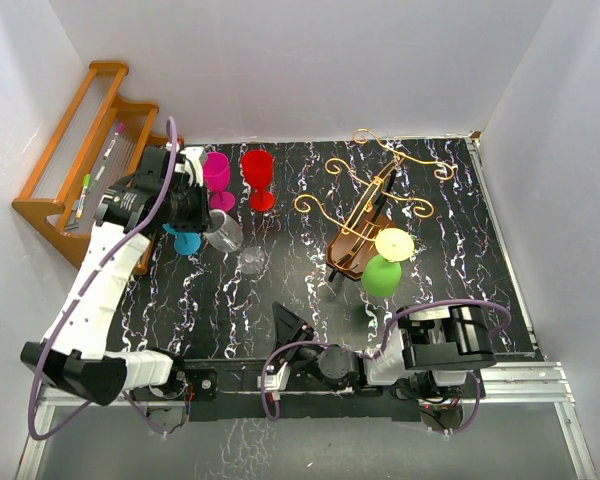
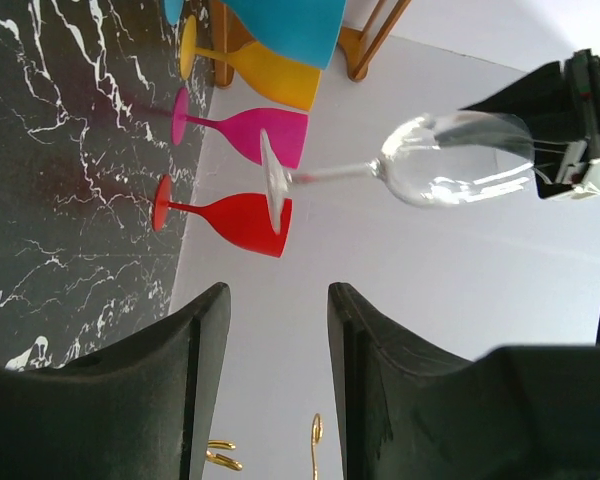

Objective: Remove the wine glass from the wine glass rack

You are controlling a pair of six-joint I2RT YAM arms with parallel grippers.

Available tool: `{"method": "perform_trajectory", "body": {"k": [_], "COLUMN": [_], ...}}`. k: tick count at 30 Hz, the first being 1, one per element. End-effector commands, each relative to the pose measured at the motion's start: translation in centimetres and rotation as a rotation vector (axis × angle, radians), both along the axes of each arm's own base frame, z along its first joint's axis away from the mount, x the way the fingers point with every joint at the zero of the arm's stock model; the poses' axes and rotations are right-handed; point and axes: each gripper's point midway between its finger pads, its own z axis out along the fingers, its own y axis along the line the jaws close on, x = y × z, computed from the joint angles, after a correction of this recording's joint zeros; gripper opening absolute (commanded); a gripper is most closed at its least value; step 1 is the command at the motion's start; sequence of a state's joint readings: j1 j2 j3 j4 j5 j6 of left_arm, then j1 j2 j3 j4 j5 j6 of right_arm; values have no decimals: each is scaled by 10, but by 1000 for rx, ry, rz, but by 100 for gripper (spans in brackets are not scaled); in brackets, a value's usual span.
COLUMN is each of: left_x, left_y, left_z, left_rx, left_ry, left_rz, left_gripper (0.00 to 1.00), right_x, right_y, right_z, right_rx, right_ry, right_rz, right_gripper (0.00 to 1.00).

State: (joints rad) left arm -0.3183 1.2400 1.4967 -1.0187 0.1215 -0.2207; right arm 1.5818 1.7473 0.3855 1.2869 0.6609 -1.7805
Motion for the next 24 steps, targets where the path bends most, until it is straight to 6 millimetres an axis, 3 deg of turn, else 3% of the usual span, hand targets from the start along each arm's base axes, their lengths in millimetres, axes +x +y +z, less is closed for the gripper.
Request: {"method": "perform_trajectory", "body": {"k": [1, 5, 14, 24], "left_x": [30, 57, 119, 156], "left_y": [35, 38, 39, 53], "left_z": [10, 1, -46, -61], "left_rx": [171, 206, 289, 385], "left_ry": [-70, -96, -103, -125], "left_rz": [165, 217, 305, 394], "left_gripper": [0, 0, 0, 0], "right_x": [3, 4, 5, 5], "right_y": [-3, -7, -19, -34], "right_z": [23, 27, 38, 42], "right_rx": [108, 117, 148, 165], "right_ry": [60, 77, 111, 192], "right_rz": [-23, -33, -58, -76], "right_gripper": [46, 46, 46, 45]}}
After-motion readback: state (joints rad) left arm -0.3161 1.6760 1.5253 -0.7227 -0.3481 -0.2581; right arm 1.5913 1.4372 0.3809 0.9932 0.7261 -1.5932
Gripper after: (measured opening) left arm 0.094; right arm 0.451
